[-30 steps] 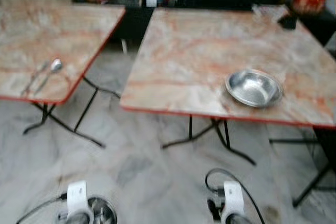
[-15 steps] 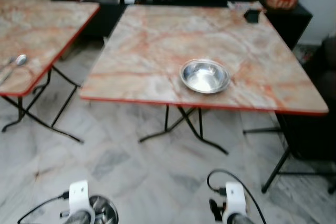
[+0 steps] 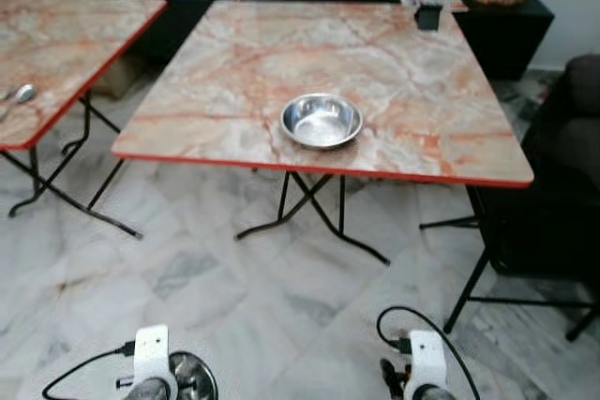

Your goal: Setting the table

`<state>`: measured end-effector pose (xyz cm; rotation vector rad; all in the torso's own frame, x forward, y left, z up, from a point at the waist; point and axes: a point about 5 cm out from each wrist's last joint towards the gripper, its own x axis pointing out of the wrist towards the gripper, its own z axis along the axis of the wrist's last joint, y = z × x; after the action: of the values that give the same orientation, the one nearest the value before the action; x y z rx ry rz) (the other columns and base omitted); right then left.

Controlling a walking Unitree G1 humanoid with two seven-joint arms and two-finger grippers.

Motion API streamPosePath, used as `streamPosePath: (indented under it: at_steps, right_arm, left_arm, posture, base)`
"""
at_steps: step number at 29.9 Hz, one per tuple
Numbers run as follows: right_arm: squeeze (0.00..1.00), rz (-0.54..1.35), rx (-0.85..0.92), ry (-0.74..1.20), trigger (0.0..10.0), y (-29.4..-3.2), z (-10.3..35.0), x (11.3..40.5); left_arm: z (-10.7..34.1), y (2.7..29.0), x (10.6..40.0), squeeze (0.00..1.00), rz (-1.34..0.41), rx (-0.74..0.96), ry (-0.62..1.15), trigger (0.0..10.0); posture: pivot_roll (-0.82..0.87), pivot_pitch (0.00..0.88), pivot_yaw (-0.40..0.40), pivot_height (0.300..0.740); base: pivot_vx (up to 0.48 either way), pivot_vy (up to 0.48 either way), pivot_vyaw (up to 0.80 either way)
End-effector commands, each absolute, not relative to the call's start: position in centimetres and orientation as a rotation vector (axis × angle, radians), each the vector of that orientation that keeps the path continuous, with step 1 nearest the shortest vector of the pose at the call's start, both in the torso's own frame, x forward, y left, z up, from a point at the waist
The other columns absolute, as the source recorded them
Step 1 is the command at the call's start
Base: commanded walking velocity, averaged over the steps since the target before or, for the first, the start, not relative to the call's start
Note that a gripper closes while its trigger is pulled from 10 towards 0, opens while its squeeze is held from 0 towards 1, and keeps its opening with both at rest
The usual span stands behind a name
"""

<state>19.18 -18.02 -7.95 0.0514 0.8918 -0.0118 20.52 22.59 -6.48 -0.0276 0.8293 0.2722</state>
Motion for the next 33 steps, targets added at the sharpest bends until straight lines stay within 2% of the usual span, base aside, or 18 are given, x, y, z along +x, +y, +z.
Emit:
streamPosePath:
  at_steps: [1,22,33]
  right_arm:
    - [0.00,-0.009,0.062,0.899,10.0,-17.69,-8.04,19.08]
    - [0.00,-0.007,0.067,0.886,10.0,-17.63,-7.89,19.37]
    - [0.00,0.019,0.078,0.912,10.0,-17.22,-8.02,19.28]
  left_arm:
    - [-6.72,22.57,20.10,0.00,0.271,-0.031,0.840,10.0]
    - [-6.56,22.43,20.44,0.00,0.263,-0.029,0.830,10.0]
    - [-6.72,22.30,20.20,0.00,0.249,-0.030,0.836,10.0]
  posture:
    - [0.02,0.112,-0.024,0.740]
    - [0.03,0.115,-0.029,0.740]
    - [0.03,0.114,-0.034,0.740]
  base:
    - [0.405,0.000,0.00]
    - [0.412,0.000,0.00]
    - [0.000,0.000,-0.09]
